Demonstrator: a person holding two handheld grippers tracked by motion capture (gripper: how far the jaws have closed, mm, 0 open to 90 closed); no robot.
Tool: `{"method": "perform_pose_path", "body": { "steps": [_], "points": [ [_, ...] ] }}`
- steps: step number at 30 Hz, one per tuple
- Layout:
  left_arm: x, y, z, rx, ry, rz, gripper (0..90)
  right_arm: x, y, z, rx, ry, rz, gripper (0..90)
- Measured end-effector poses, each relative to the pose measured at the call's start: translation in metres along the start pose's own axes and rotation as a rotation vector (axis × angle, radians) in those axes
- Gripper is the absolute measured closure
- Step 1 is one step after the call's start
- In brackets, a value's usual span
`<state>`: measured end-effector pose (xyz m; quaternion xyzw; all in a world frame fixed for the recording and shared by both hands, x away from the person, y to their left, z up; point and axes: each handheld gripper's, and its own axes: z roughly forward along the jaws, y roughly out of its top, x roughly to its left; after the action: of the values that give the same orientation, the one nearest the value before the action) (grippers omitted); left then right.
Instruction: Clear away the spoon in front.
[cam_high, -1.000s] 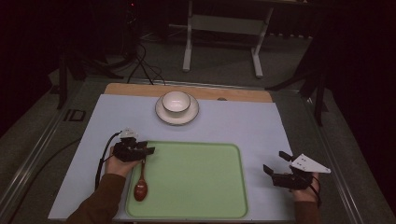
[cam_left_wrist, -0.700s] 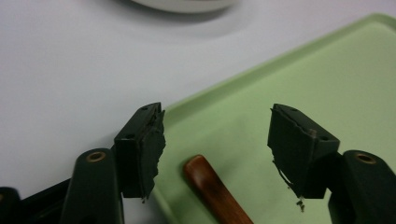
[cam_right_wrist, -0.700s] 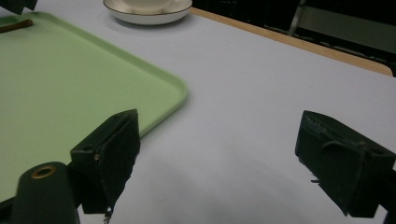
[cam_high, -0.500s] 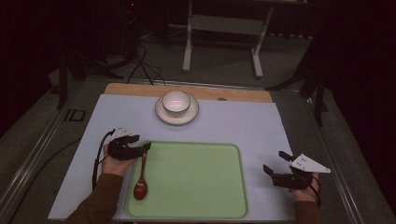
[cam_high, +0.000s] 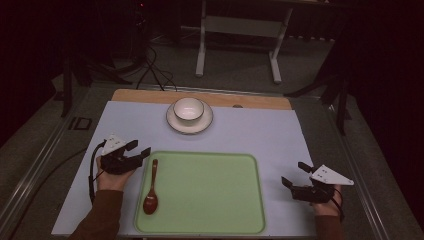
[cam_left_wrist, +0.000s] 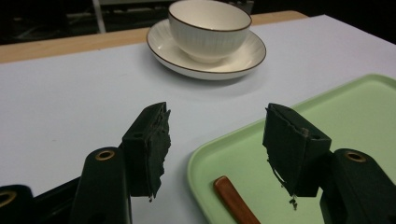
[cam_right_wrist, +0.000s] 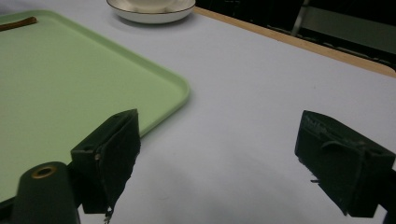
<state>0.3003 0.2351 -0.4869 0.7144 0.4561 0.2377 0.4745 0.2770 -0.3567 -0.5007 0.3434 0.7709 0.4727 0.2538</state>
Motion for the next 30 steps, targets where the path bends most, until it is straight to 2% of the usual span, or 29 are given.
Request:
{"method": "perform_pose_path", "body": {
  "steps": [5,13,17,23,30],
  "points": [
    [-0.001,-0.003,-0.011,-0.015,0.024,-0.003,38.7,0.0,0.0,0.0,-0.001,0.002,-0.001,13.9],
    [0.001,-0.009,-0.031,-0.032,0.054,0.018,38.2,0.0,0.0,0.0,0.002,0.004,-0.008,13.9],
    [0.006,-0.009,-0.041,-0.038,0.073,0.058,38.1,0.0,0.0,0.001,0.003,0.008,-0.011,13.9],
    [0.014,-0.015,-0.055,-0.064,0.1,0.044,36.9,-0.001,0.0,0.0,-0.003,0.008,-0.008,13.9],
    [0.018,-0.018,-0.066,-0.075,0.127,0.049,36.3,-0.001,0.001,-0.001,-0.019,0.013,0.002,13.9]
  ]
}}
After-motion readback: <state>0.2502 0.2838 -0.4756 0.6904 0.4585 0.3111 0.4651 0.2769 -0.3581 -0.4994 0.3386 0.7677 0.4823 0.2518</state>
